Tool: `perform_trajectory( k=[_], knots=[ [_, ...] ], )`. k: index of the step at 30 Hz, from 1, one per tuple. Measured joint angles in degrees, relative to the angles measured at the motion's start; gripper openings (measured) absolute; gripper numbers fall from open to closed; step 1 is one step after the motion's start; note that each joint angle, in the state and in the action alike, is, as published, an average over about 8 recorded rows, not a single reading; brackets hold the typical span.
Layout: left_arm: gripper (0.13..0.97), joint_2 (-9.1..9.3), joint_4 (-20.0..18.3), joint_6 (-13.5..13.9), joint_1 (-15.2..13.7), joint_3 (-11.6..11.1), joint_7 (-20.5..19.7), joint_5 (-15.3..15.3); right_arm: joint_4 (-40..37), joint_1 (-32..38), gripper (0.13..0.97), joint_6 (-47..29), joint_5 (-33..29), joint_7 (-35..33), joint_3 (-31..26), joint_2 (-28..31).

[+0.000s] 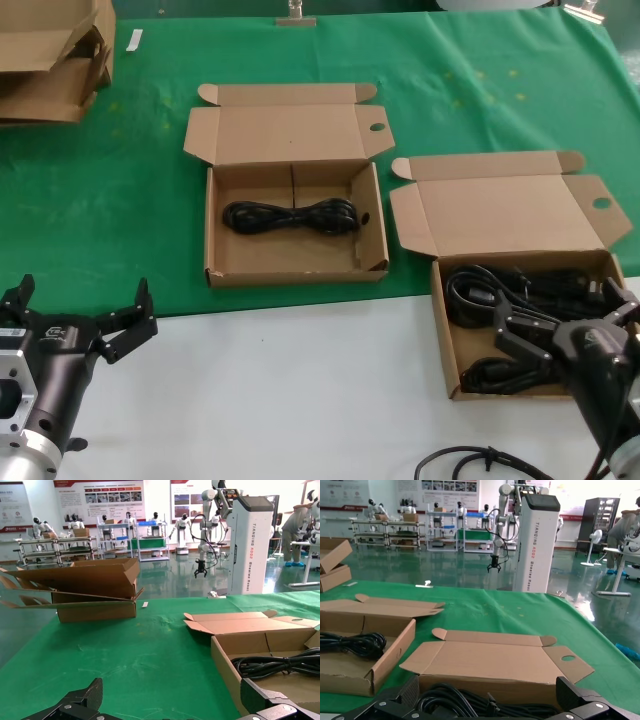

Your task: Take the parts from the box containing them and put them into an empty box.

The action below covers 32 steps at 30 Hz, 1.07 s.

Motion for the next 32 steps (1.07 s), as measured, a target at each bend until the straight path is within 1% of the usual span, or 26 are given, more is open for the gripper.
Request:
perform_trajectory(
  k=[32],
  knots=[
    [0.966,0.0,0.0,0.0,0.0,0.0,0.0,0.0,0.0,0.0,0.966,0.0,0.0,0.0,0.0,0.0]
  ],
)
